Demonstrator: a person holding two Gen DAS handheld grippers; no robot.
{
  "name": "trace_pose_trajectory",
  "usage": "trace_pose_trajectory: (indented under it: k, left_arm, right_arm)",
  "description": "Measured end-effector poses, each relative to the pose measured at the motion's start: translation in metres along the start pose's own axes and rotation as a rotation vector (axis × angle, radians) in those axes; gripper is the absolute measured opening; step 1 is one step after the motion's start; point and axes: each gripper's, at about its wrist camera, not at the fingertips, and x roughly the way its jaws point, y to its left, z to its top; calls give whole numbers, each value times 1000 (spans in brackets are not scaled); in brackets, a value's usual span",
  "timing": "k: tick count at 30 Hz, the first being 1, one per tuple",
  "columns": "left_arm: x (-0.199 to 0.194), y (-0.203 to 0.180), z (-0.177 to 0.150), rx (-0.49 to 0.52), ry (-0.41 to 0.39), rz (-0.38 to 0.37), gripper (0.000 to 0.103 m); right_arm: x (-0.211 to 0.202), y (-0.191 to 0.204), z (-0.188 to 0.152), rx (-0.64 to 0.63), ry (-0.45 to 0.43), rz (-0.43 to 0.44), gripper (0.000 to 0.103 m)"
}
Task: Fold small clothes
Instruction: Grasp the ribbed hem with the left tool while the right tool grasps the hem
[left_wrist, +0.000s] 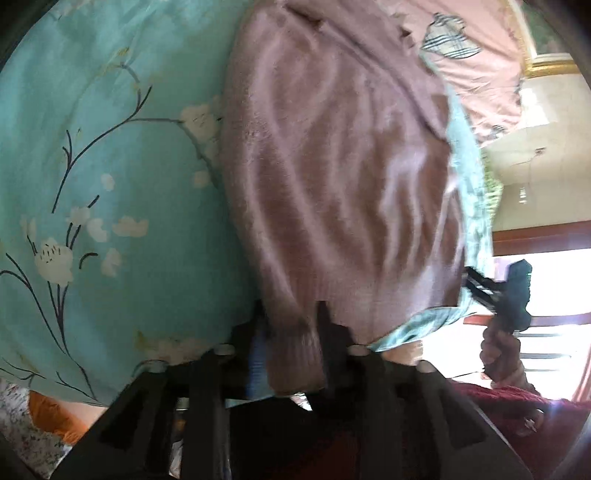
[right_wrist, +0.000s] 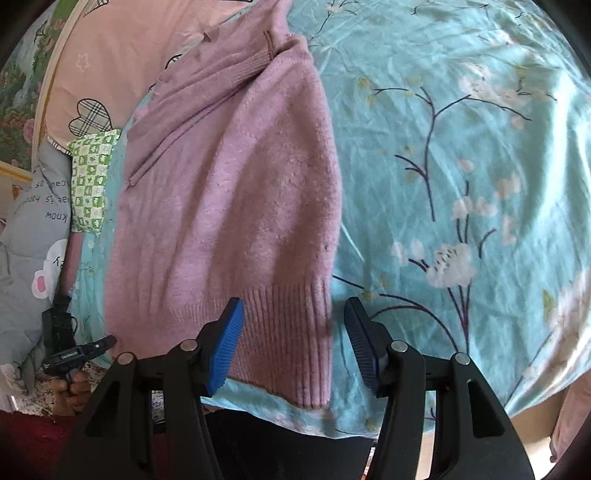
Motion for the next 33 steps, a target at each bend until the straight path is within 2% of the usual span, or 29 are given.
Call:
trace_pose_trajectory:
  k: [2, 7, 9, 10, 11, 12, 16, 18, 20, 26, 28, 33]
  left_arm:
    - [6, 3, 4, -18, 6, 25, 45]
    - [12, 12, 12, -79, -20, -2, 49]
    - [14, 9, 15, -77, -49, -13, 49]
    - [16, 6, 17, -63, -64, -20, 48]
    - [18, 2, 17, -46, -74, -19, 33]
    - [19, -2, 16, -14, -69, -18, 8]
    - [17, -7, 4, 62, -82, 8, 7]
    - [23, -4, 1, 45, -71, 6, 6]
    - [20, -2, 1, 7, -87, -31, 6]
    - [7, -9, -1, 19, -144, -111, 6]
    - [-4, -9, 0, 13, -175, -154, 6]
    - [-37, -30, 20, 19, -262, -235, 5]
  right_arm:
    - [0, 0, 1, 5, 4, 16, 58]
    - [1, -7, 0, 16, 4, 81, 57]
    - [6, -7, -2, 18, 5, 122, 48]
    - [11, -6, -2, 25, 9, 138, 31]
    - [16, -7, -2, 39, 21, 147, 9]
    - [23, -8, -3, 58, 40, 147, 9]
    - [10, -20, -10, 85, 0, 140, 7]
    - [5, -37, -14, 106, -1, 139, 6]
    - [5, -44, -16, 127, 1, 167, 6]
    - [-1, -39, -13, 112, 21, 176, 6]
    - [-6, -42, -11, 144, 13, 231, 6]
    - [-36, -22, 6, 144, -81, 403, 6]
